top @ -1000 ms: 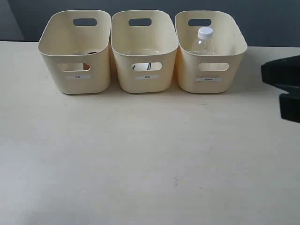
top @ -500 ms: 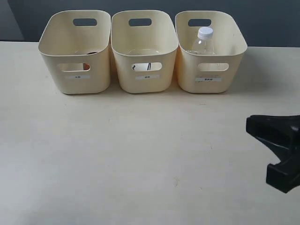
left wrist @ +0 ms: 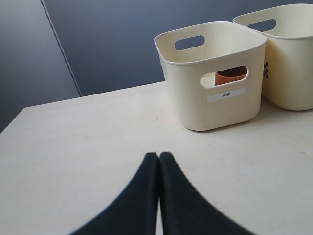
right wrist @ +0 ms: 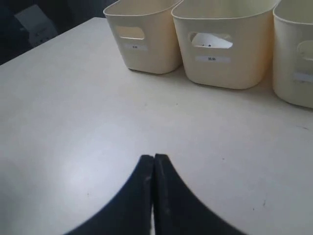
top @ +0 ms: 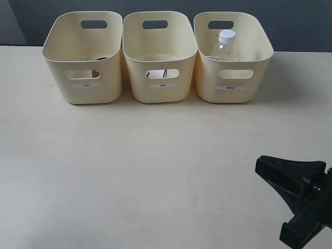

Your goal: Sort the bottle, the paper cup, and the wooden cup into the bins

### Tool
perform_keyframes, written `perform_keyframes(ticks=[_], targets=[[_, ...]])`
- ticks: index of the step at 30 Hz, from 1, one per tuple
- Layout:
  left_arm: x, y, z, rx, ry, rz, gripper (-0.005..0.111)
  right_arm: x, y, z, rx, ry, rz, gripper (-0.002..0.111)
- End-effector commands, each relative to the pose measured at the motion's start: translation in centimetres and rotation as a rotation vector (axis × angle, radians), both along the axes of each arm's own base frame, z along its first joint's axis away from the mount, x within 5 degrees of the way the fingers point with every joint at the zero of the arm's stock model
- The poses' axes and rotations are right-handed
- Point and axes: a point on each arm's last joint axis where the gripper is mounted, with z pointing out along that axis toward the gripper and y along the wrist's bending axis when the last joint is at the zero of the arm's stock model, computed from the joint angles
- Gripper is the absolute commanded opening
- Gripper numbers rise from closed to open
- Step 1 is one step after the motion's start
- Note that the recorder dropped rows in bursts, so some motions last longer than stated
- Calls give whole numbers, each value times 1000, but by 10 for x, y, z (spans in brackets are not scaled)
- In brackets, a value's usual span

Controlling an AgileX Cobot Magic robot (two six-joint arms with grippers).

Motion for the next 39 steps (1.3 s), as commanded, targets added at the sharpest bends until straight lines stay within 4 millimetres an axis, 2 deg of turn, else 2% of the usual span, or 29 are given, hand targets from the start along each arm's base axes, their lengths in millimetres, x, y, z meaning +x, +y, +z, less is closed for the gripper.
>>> perform_keyframes(ticks=[1, 4, 7, 30, 39], targets=[[0, 0, 0, -7, -4, -3, 0, -4, -2, -9, 43, -32, 8, -1], [0, 0, 0, -7, -4, -3, 0, -6, -4, -15, 78, -43, 3, -1], [0, 0, 0, -7, -4, -3, 0, -3, -5, -11, 113, -83, -25, -1], [0, 0, 0, -7, -4, -3, 0, 15, -43, -22, 12, 5, -435, -1], [0, 0, 0, -7, -4, -3, 0, 1, -65, -17, 55, -28, -638, -1]])
